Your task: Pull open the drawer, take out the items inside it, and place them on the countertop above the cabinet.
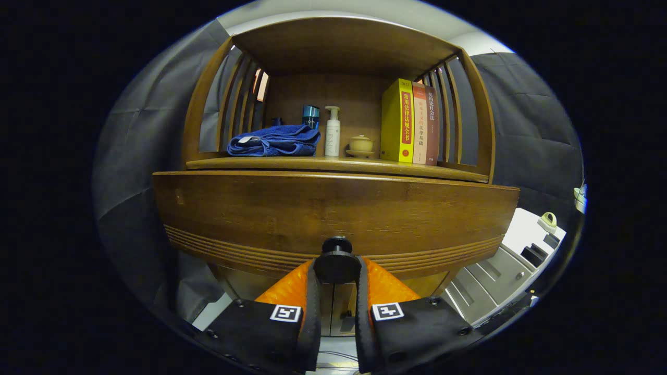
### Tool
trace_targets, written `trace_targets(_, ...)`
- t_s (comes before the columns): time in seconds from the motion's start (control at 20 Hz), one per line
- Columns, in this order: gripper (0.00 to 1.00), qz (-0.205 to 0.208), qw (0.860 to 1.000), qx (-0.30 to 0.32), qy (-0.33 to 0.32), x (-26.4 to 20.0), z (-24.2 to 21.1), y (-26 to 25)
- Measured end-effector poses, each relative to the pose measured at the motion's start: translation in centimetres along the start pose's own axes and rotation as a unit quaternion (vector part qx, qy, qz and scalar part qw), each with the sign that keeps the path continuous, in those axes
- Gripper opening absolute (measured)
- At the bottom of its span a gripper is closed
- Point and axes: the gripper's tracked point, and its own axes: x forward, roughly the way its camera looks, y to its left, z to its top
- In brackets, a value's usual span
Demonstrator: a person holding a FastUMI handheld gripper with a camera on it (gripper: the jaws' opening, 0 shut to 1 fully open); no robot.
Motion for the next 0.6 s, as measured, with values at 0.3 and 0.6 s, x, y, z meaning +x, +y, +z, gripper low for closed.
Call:
trace_targets(0.3, 0.36, 0.004, 1.0, -0.001, 0.005, -3.4, -0.9, -0.1)
trace_targets(0.6, 0.36, 0.007, 1.0, 0.008, 0.005, -7.4, -1.9, -0.2)
